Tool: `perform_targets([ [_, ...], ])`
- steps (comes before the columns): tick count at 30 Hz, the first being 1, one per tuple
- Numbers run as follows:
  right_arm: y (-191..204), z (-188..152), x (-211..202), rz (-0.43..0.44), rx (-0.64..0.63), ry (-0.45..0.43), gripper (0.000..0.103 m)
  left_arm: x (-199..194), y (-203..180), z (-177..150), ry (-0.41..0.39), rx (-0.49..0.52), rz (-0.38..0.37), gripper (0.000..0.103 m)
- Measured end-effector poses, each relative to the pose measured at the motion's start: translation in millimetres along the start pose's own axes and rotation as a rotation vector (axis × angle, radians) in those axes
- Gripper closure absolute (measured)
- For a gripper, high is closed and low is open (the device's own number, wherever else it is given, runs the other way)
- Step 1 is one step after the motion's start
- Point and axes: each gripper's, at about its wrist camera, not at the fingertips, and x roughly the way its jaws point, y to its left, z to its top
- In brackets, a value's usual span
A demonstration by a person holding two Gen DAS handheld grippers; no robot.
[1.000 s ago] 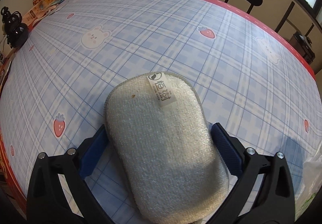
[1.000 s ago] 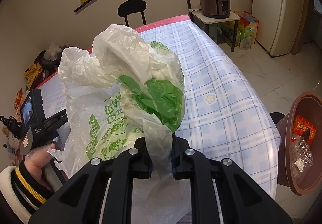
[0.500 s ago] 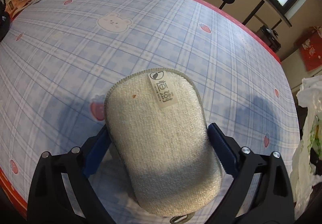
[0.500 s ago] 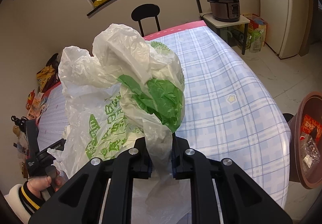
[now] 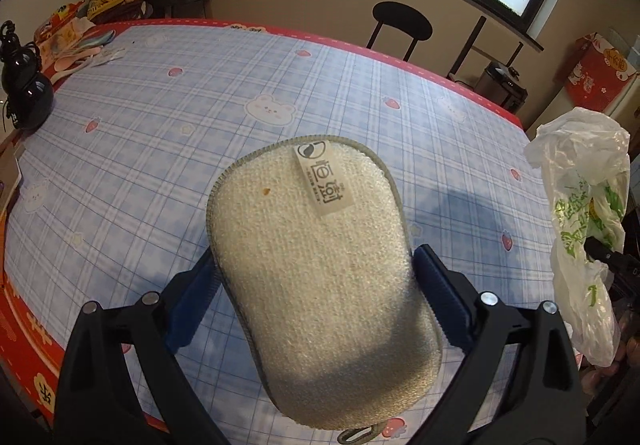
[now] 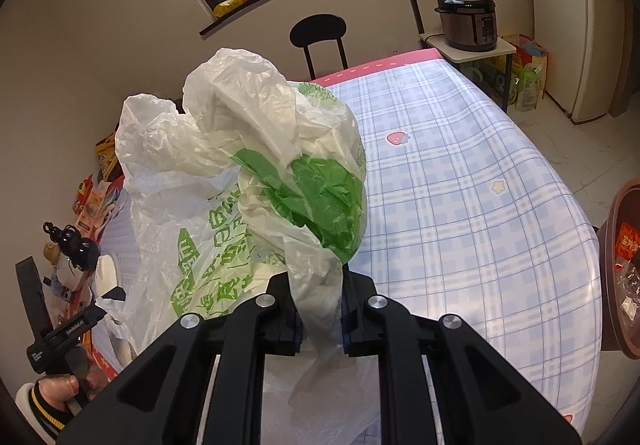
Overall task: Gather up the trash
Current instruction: 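Carry the plastic bag to the brown bin and open the right gripper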
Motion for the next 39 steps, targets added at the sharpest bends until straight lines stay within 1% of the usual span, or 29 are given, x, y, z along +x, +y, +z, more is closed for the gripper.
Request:
perform_targets([
  [2, -9, 0, -7, -0.008, 0.010, -0.005, 0.089, -10, -4, 1, -0.018, -0.006, 0.004, 0.010],
  [4, -21, 0, -18, -0.024, 0.017, -0.019, 0.089, -16, -12, 2, -0.024, -0.018, -0.015, 0.010],
  [7, -58, 0, -38, -0.080, 0.057, -0.044, 0.089, -24, -33, 0, -0.042, 0.001, -0.028, 0.010],
  [11, -125, 2, -73, -0.198, 0.125, -0.087, 0.089, -30, -69, -4, -0.062, 0.014, -0.061, 0.010],
  [14, -178, 2, -104, -0.293, 0.184, -0.127, 0.089, -29, -96, -7, -0.062, 0.019, -0.075, 0.010],
  [18, -248, 1, -140, -0.460, 0.236, -0.157, 0.089, -33, -131, -10, -0.084, 0.032, -0.101, 0.010],
  [19, -259, 1, -143, -0.492, 0.245, -0.157, 0.089, -34, -138, -11, -0.094, 0.037, -0.100, 0.010],
  [20, -281, 1, -148, -0.539, 0.264, -0.149, 0.089, -35, -144, -12, -0.099, 0.037, -0.099, 0.010],
  [23, -322, -2, -152, -0.626, 0.302, -0.120, 0.089, -35, -166, -19, -0.091, 0.044, -0.107, 0.010],
  [26, -348, -4, -147, -0.687, 0.311, -0.084, 0.088, -34, -184, -24, -0.090, 0.063, -0.109, 0.010],
  [29, -364, -5, -139, -0.706, 0.335, -0.056, 0.083, -35, -197, -26, -0.089, 0.084, -0.112, 0.010],
  [30, -368, -5, -135, -0.699, 0.339, -0.036, 0.072, -36, -202, -26, -0.091, 0.094, -0.115, 0.010],
  [31, -369, -5, -132, -0.689, 0.344, -0.029, 0.055, -37, -206, -26, -0.092, 0.100, -0.119, 0.010],
  [32, -370, -4, -131, -0.678, 0.351, -0.035, 0.045, -38, -210, -26, -0.095, 0.107, -0.123, 0.010],
  [33, -370, -4, -132, -0.662, 0.355, -0.050, 0.031, -39, -213, -26, -0.097, 0.113, -0.128, 0.010],
  [34, -369, -4, -135, -0.647, 0.356, -0.062, 0.021, -41, -217, -25, -0.100, 0.120, -0.133, 0.010],
  [36, -367, -2, -145, -0.613, 0.365, -0.091, 0.011, -42, -224, -24, -0.103, 0.132, -0.145, 0.010],
  [37, -366, -3, -152, -0.583, 0.377, -0.112, 0.007, -43, -228, -24, -0.103, 0.138, -0.154, 0.010],
  [39, -362, -2, -165, -0.535, 0.400, -0.153, 0.005, -44, -236, -23, -0.106, 0.155, -0.168, 0.010],
])
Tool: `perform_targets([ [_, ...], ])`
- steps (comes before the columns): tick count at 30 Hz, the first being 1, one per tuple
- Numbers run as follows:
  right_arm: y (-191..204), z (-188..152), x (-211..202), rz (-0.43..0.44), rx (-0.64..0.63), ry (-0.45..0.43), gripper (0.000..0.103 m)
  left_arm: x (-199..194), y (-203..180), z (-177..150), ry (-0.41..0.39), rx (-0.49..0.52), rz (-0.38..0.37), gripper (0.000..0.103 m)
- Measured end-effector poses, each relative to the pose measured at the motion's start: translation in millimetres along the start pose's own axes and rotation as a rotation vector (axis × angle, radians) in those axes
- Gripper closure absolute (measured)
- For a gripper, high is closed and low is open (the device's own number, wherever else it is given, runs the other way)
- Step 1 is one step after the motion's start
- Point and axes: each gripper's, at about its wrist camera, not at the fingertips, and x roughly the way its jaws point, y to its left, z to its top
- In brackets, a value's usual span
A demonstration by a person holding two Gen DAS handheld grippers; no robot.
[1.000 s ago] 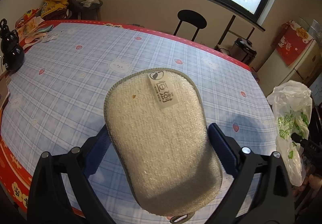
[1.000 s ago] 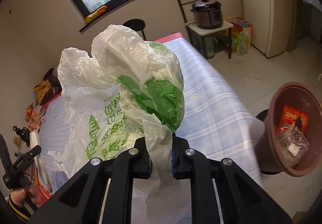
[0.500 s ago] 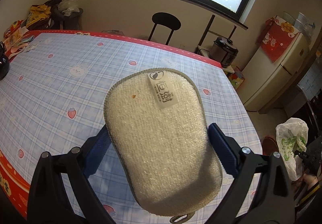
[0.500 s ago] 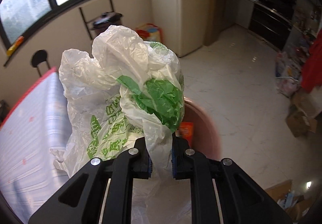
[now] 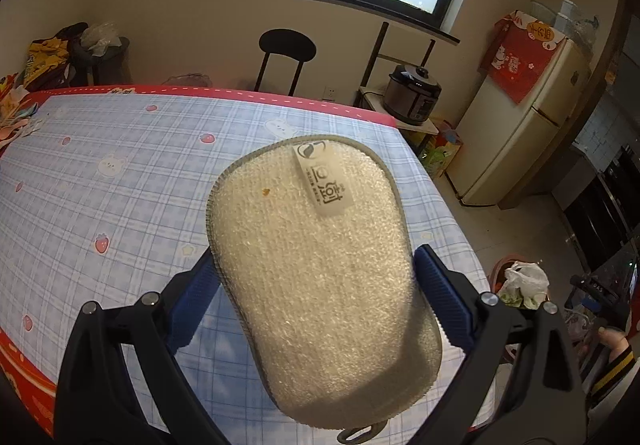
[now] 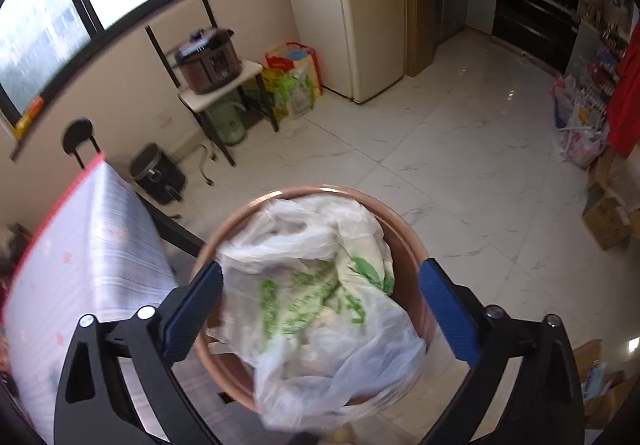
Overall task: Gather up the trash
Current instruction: 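Carry the plastic bag to the brown bin and open the right gripper, then carry the white sponge to the brown bin and open the left gripper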
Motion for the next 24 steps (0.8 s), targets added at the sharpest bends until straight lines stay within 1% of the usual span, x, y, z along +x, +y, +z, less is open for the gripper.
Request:
perform_targets([
  [3, 0, 5, -23, 0.043, 0.034, -0.055, 0.005, 1, -15, 4, -0.004, 0.027, -0.033, 0.010],
  [6, -3, 11, -48, 0.057, 0.034, -0.112, 0.005, 2, -35, 7, -0.008, 0.056, -0.070, 0.010],
  [11, -17, 4, -90, 0.075, 0.037, -0.182, 0.005, 10, -78, 9, 0.002, 0.127, -0.158, 0.009],
  [17, -37, -4, -123, 0.081, 0.020, -0.212, 0.005, 38, -163, 1, 0.062, 0.249, -0.309, 0.009],
  [18, -41, -6, -127, 0.077, 0.013, -0.215, 0.005, 42, -176, -1, 0.069, 0.273, -0.328, 0.009],
  [20, -48, -11, -135, 0.060, 0.005, -0.224, 0.005, 52, -214, -6, 0.090, 0.339, -0.378, 0.009],
  [24, -70, -17, -145, 0.038, 0.029, -0.231, 0.005, 73, -275, -13, 0.126, 0.415, -0.457, 0.009],
])
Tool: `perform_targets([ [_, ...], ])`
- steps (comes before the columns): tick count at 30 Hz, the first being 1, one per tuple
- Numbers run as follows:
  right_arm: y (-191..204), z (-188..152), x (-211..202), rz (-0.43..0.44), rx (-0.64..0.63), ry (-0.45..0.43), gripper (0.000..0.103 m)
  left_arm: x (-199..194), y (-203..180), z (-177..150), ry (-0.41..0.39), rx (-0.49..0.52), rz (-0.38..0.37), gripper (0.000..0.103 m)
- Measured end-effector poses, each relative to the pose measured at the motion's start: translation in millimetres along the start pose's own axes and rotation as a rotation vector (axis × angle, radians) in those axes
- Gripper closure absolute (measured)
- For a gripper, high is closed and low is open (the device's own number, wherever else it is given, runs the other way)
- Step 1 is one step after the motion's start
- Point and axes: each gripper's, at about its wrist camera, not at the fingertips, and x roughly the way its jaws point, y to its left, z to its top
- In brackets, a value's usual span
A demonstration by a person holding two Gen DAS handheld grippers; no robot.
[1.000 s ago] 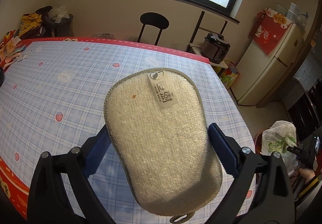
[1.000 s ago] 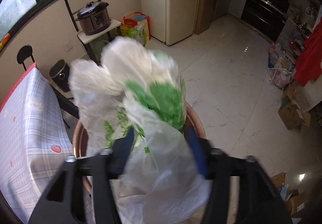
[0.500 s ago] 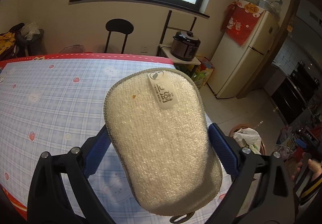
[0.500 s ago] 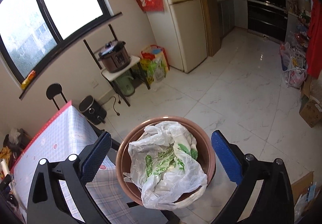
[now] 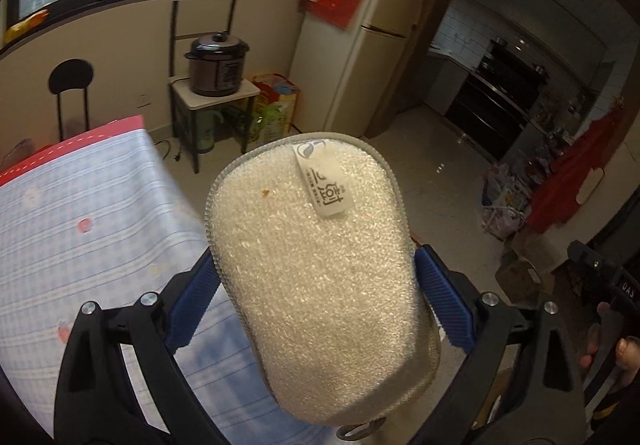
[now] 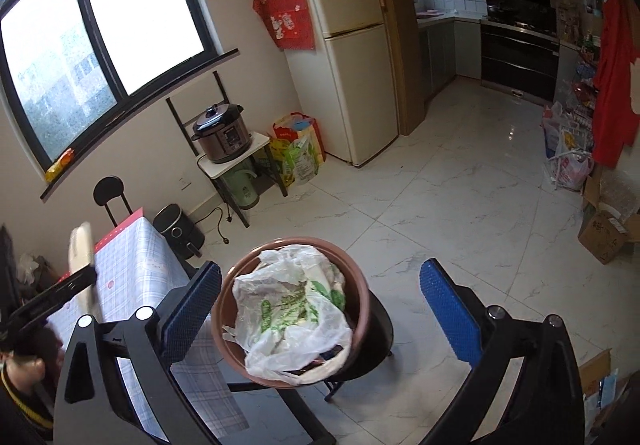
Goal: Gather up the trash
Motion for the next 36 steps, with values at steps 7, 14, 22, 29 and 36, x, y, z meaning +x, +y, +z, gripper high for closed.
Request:
perform_targets([
  [7, -34, -9, -4, -0.037, 0.060, 0.003, 0.005, 65, -55, 25, 0.064, 0.037, -0.145, 0.006],
  [14, -51, -10, -4, -0.053, 0.090, 0.002, 0.005, 75, -65, 32, 0.056, 0.027, -0.150, 0.006],
  [22, -30, 0, -22, -0.036, 0.049, -0.024, 0.005, 26, -46, 41, 0.014, 0.051, -0.088, 0.006],
  [29, 21, 5, -64, -0.034, -0.025, -0.064, 0.005, -65, -26, 44, -0.080, 0.125, -0.048, 0.006],
  [36, 82, -5, -120, -0.005, -0.094, -0.124, 0.005, -168, -2, 34, -0.168, 0.162, -0.037, 0.006],
])
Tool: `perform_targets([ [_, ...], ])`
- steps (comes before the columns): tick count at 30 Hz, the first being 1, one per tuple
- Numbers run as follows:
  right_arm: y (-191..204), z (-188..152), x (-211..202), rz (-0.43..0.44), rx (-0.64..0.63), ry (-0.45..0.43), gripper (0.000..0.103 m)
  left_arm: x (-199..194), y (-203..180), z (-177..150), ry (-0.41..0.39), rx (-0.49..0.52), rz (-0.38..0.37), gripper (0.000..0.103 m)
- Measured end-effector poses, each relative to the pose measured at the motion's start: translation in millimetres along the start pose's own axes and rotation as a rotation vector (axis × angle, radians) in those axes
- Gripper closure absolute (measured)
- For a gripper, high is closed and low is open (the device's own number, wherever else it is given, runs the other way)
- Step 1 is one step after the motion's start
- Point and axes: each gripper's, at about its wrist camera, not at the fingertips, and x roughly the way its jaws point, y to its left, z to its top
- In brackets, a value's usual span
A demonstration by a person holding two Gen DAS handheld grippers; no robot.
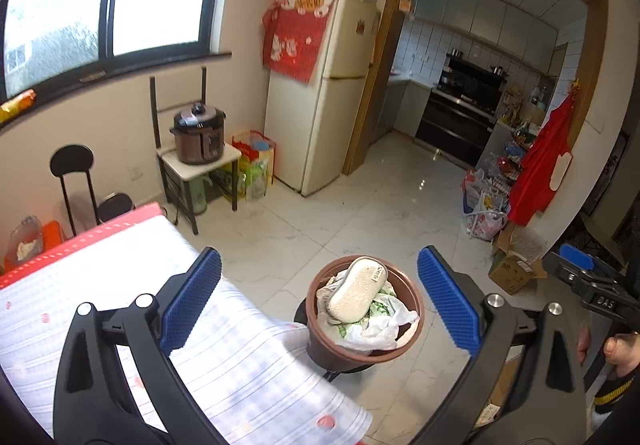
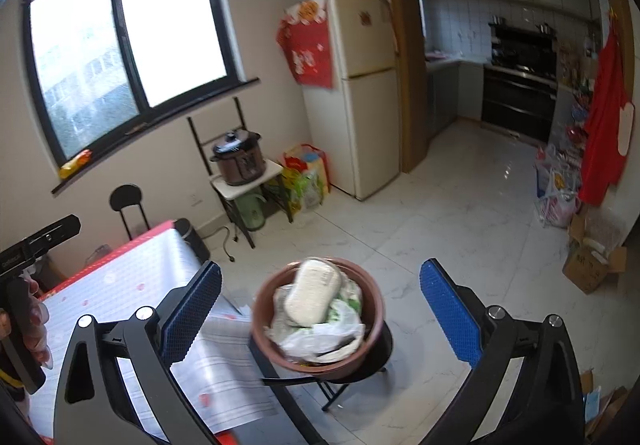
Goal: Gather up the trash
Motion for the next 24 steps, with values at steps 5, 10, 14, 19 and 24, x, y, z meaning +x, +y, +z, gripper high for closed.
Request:
perform_targets([
  [5, 46, -3, -43, 0.023, -0.052, -0.039, 0.005, -70, 18, -8, -0.062, 0.017, 0.047, 0.006],
  [10, 86, -10, -80, 0.034, -0.104, -0.072, 0.005, -128, 33, -19, -0.107, 0.017, 0.089, 0.006],
  [14, 109, -15, -104, 0.033, -0.117, -0.099, 0.005, -166, 45, -29, -0.132, 0.020, 0.126, 0.006],
  [19, 129, -25, -122, 0.023, -0.137, -0.109, 0.005, -206, 58, -41, -0.166, 0.015, 0.149, 0.006],
  [24, 146, -35, -138, 0.019, -0.143, -0.116, 0.005, -235, 63, -53, -0.180, 0.034, 0.189, 0.006],
])
